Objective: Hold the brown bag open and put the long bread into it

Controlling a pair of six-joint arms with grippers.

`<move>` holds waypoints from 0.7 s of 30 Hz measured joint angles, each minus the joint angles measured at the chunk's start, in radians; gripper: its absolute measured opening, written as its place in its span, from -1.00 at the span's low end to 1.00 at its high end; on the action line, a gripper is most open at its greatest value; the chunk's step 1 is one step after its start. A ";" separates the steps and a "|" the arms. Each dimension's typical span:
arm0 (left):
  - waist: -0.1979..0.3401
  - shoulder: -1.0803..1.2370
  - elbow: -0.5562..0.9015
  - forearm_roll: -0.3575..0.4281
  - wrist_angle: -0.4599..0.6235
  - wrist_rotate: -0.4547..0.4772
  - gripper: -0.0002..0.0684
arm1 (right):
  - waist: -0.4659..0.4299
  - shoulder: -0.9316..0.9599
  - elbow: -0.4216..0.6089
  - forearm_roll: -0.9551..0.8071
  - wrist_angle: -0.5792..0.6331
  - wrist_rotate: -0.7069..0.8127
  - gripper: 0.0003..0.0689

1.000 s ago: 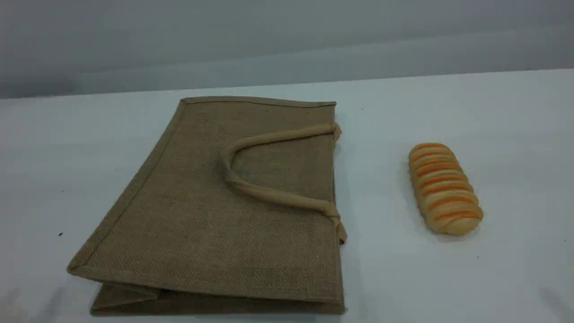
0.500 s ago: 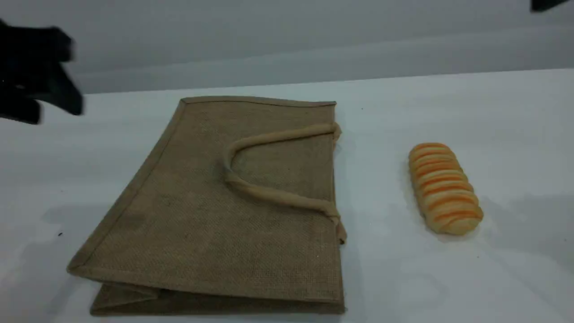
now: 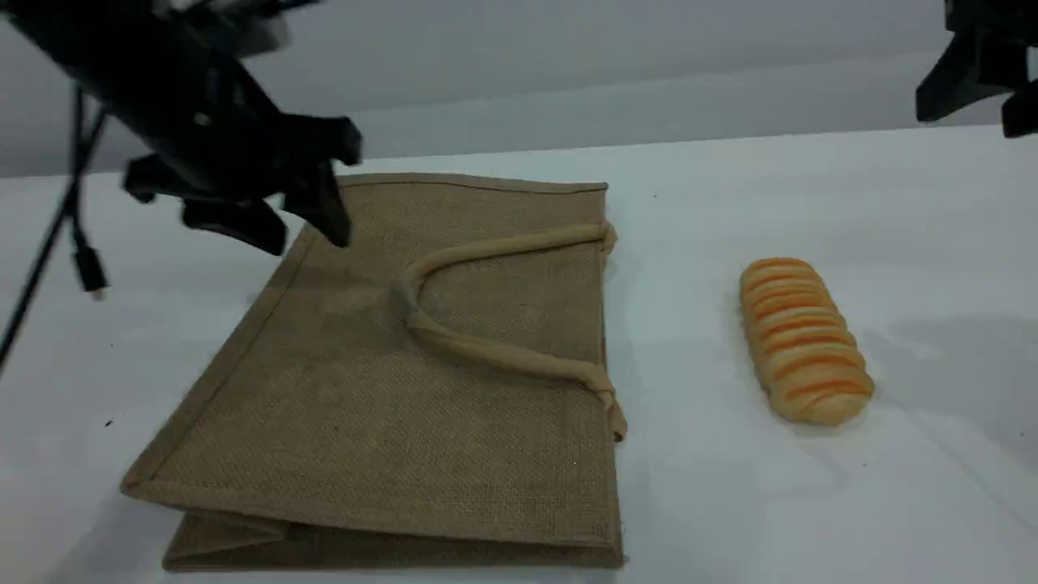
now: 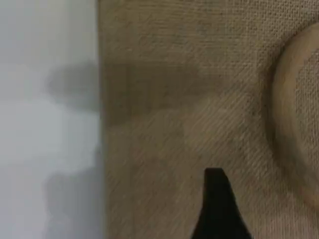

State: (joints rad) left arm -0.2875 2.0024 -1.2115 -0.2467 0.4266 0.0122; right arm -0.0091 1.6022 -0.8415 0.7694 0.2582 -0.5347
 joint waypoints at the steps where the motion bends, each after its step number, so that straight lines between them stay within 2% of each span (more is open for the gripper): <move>1: -0.007 0.021 -0.019 0.000 0.007 -0.001 0.22 | 0.000 0.009 -0.010 0.000 0.006 -0.007 0.24; 10: -0.044 0.187 -0.175 -0.020 0.044 -0.012 0.22 | 0.000 0.053 -0.044 0.013 0.009 -0.027 0.24; 21: -0.065 0.273 -0.229 -0.023 0.059 -0.033 0.22 | 0.000 0.056 -0.044 0.013 0.006 -0.047 0.24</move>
State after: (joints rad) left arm -0.3521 2.2750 -1.4400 -0.2692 0.4858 -0.0213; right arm -0.0091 1.6586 -0.8859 0.7827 0.2641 -0.5821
